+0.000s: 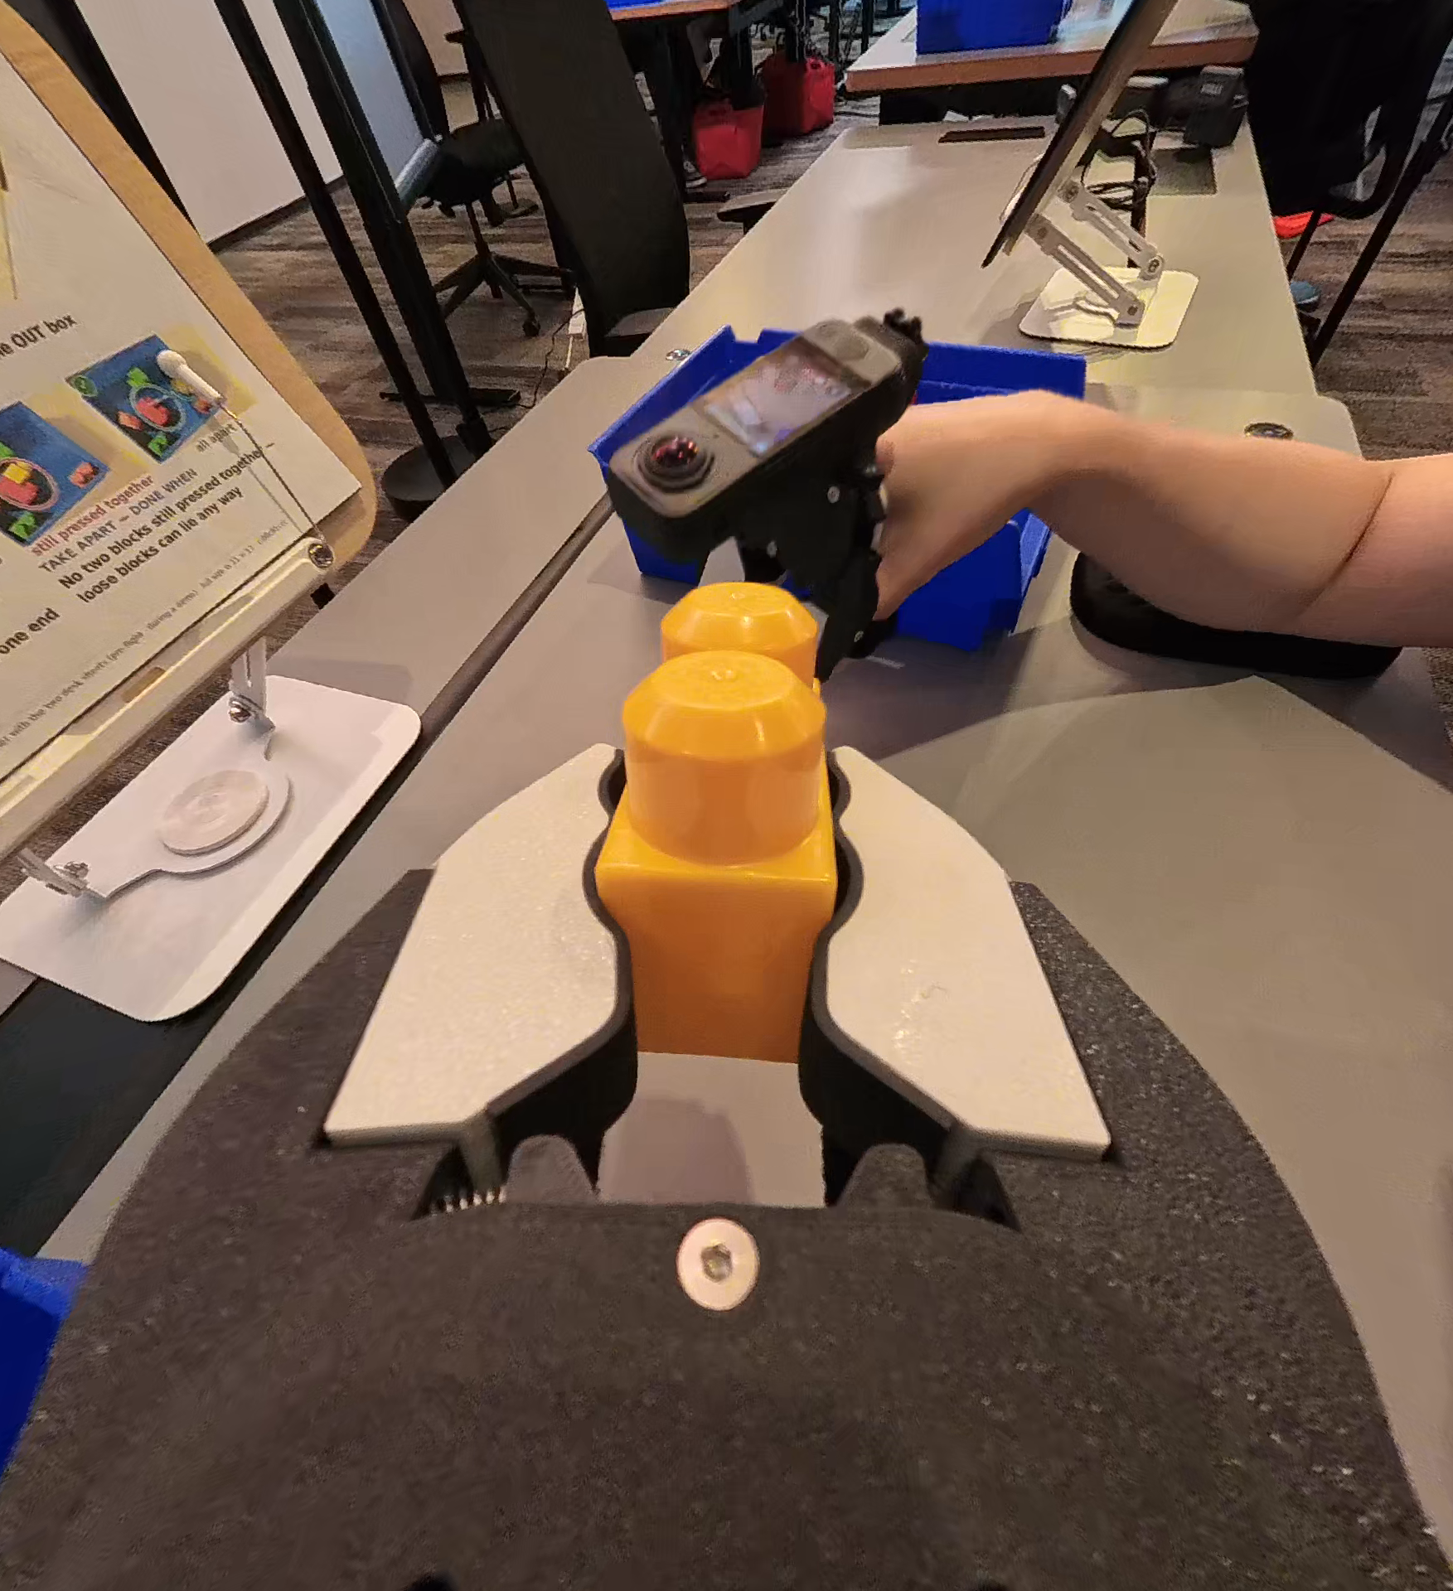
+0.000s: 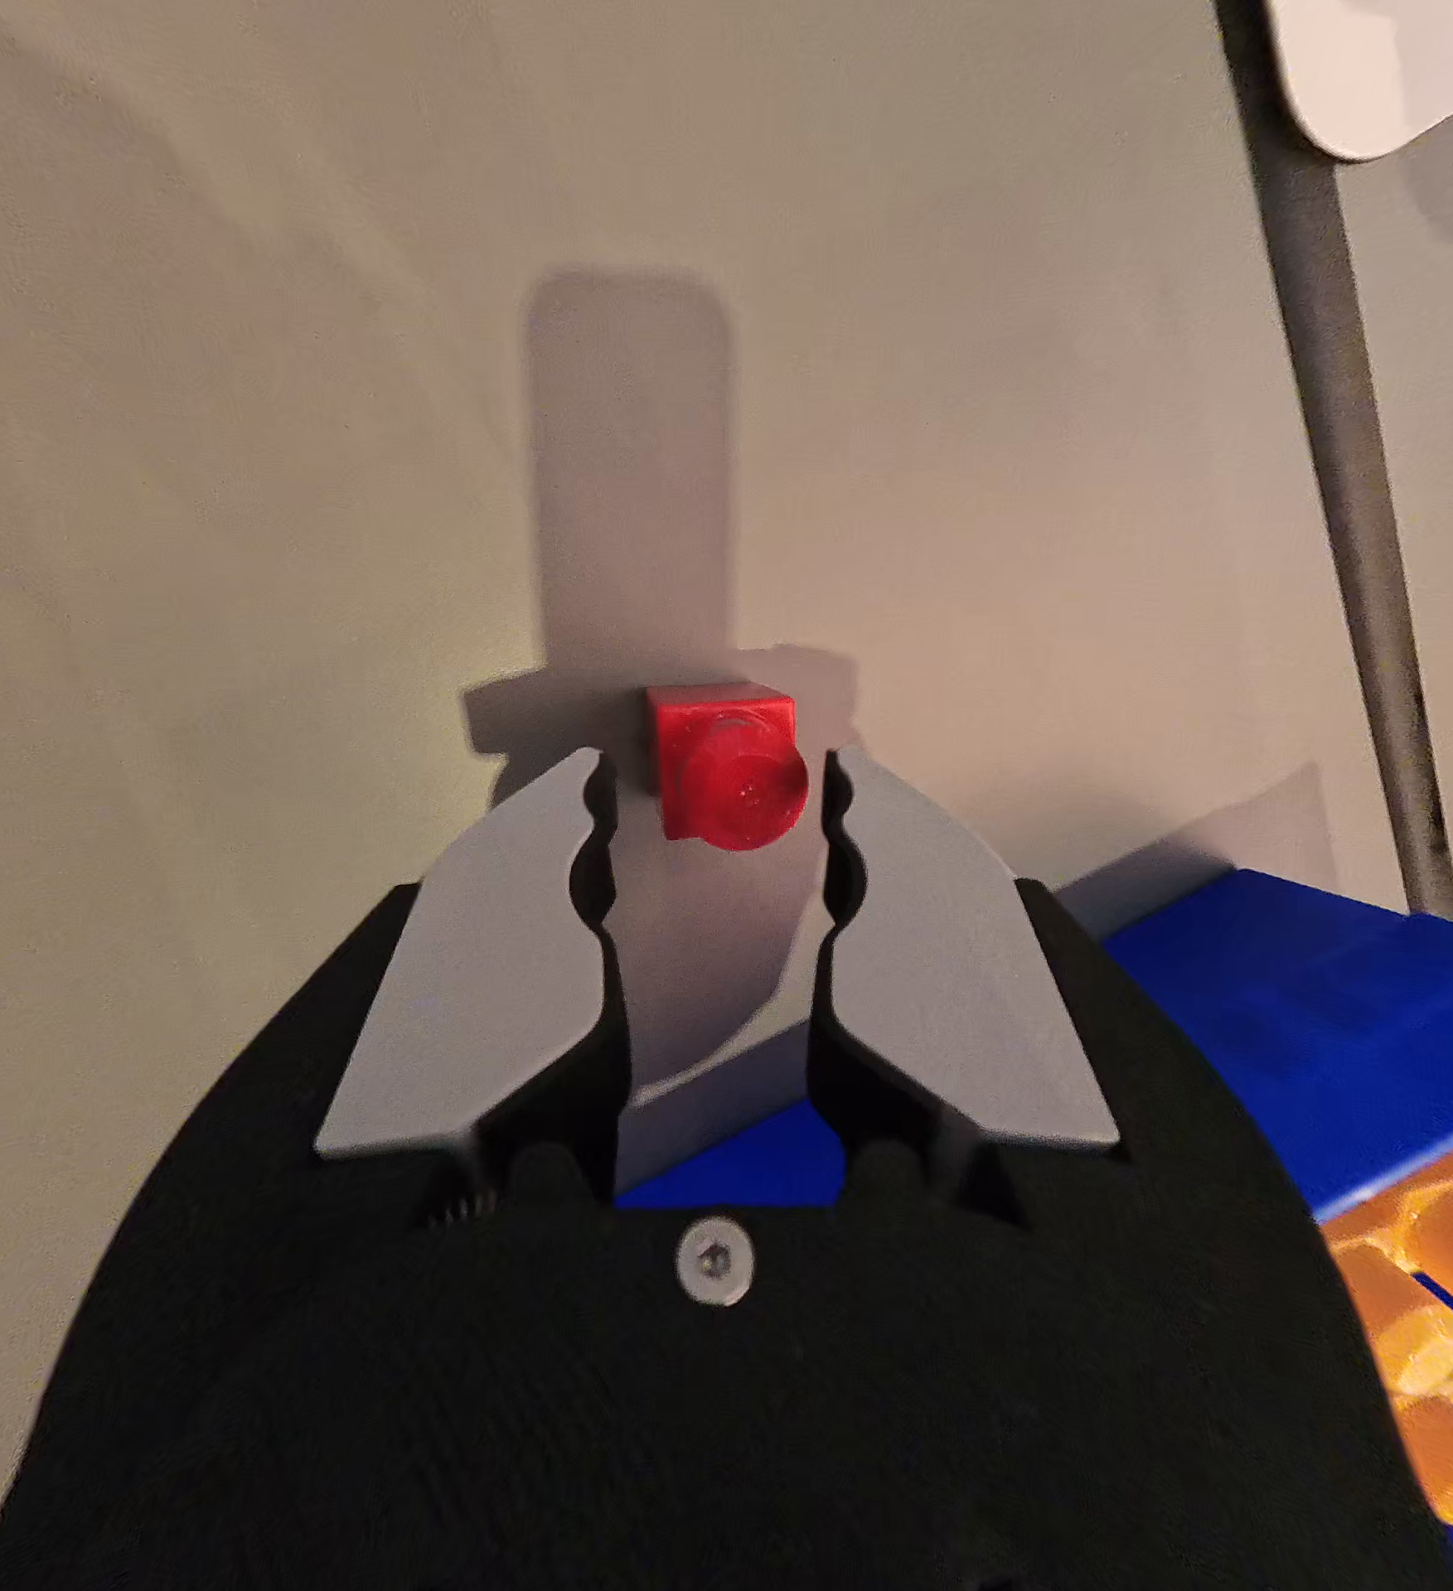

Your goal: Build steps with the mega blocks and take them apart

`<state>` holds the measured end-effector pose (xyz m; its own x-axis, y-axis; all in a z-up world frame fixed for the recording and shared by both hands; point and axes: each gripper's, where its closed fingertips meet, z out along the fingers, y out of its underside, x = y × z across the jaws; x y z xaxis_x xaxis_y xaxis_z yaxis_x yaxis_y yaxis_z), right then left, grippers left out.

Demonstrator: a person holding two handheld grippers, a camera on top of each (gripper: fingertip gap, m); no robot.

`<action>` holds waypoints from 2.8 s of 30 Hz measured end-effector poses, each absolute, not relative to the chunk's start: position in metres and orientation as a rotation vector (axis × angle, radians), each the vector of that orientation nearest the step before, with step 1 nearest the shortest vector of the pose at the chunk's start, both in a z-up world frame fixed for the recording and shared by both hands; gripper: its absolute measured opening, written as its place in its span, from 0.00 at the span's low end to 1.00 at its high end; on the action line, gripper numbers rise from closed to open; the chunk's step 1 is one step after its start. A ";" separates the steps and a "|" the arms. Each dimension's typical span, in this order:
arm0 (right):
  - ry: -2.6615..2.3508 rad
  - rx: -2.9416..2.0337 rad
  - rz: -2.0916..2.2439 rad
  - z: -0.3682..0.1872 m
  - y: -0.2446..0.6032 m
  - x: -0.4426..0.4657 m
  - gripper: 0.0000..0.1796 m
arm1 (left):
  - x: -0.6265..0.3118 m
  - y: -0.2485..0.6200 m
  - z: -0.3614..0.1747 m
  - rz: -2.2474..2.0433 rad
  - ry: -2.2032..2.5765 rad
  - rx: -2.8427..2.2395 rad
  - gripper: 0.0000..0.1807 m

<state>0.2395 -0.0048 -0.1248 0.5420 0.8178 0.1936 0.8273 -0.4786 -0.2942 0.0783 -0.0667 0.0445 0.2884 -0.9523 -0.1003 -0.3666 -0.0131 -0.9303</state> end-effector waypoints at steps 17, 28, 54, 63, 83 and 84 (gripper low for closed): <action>-1.390 -2.490 -0.073 -0.145 -0.003 0.243 0.20 | 0.085 -0.076 0.045 -0.756 1.295 -1.549 0.23; -1.576 -2.291 0.997 -0.065 -0.104 0.167 0.20 | 0.100 -0.074 0.023 -0.815 1.312 -1.604 0.23; -1.516 -1.914 0.688 0.005 -0.102 0.163 0.20 | 0.164 -0.110 -0.037 -0.924 1.508 -1.680 0.23; -1.424 -1.884 0.907 0.014 -0.100 0.157 0.20 | 0.168 -0.115 -0.023 -1.156 1.409 -1.665 0.23; -1.388 -1.776 1.022 0.035 -0.110 0.153 0.20 | 0.169 -0.128 -0.001 -1.376 1.353 -1.602 0.23; -1.392 -1.783 1.014 0.035 -0.110 0.153 0.20 | 0.169 -0.128 -0.002 -1.374 1.365 -1.593 0.23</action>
<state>0.1534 -0.1103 0.0348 0.1366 0.9740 -0.1807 0.4705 -0.2243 -0.8534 0.1695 -0.1281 -0.0018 -0.0769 -0.9488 0.3063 -0.2999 -0.2709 -0.9147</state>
